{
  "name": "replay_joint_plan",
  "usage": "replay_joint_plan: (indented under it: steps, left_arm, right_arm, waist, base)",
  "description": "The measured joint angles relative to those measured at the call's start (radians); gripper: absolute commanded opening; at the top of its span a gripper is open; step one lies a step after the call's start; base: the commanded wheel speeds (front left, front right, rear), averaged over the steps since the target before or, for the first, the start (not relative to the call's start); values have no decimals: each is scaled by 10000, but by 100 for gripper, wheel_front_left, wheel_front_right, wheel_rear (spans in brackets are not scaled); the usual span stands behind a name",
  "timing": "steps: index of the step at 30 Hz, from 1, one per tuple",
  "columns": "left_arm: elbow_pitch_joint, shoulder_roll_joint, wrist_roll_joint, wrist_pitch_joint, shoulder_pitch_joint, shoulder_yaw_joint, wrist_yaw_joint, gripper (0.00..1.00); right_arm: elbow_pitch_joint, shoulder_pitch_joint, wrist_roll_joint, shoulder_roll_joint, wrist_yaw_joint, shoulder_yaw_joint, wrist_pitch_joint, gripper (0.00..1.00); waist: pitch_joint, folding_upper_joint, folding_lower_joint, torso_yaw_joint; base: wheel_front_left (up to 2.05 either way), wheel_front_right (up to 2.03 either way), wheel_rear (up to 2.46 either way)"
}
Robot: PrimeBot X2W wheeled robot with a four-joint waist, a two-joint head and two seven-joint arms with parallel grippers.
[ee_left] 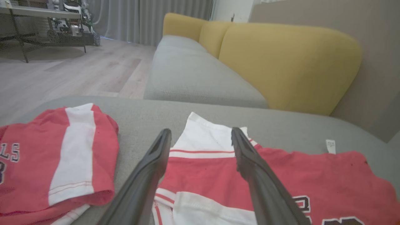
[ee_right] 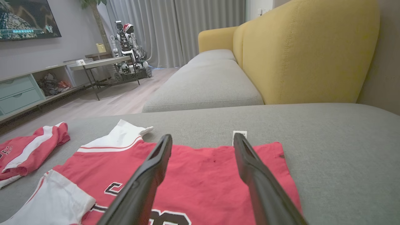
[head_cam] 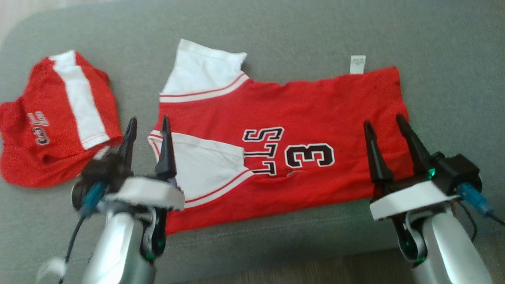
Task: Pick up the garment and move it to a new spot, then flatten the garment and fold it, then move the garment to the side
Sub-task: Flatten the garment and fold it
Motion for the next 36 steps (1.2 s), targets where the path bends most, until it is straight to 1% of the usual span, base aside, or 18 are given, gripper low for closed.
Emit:
replay_joint_plan:
  steps: [4, 8, 14, 19, 24, 28, 36]
  left_arm:
    - [1680, 71, 640, 2, -1345, -61, -48, 100]
    - [3501, 443, 959, 56, -3063, -35, -81, 100]
    - [5916, 1064, 1402, 617, -5783, -69, -123, 100]
    - [7568, 1350, 1607, 1122, -7430, -180, -355, 100]
    - [8809, 1624, 1770, 1360, -8464, -380, -539, 100]
    - [9588, 1768, 1812, 1509, -8968, -416, -539, 100]
    - [10328, 1820, 1827, 1434, -9570, -575, -719, 100]
  right_arm:
    - [-244, -313, 2, 38, 0, 10, -10, 100]
    - [-477, -744, 0, 77, 0, 90, -35, 100]
    - [-834, -1210, 2, 153, 0, 238, -46, 100]
    - [-1137, -1362, 6, 182, 0, 510, -46, 100]
    - [-1306, -1524, 19, 209, 0, 656, -46, 100]
    - [-1323, -1523, 25, 224, 0, 702, -46, 100]
    - [-1369, -1526, 121, 228, 0, 658, -46, 100]
  waist:
    - [486, 0, 0, -287]
    - [1027, 0, 0, -650]
    - [1834, 0, 1, -1231]
    - [2390, -1, 2, -1673]
    - [2786, -1, 2, -2042]
    - [2970, 0, 2, -2236]
    - [3153, -1, 1, -2286]
  base:
    - [0, 0, 0]
    - [0, 0, 0]
    - [0, 0, 0]
    - [0, 0, 0]
    - [0, 0, 0]
    - [0, 0, 0]
    - [0, 0, 0]
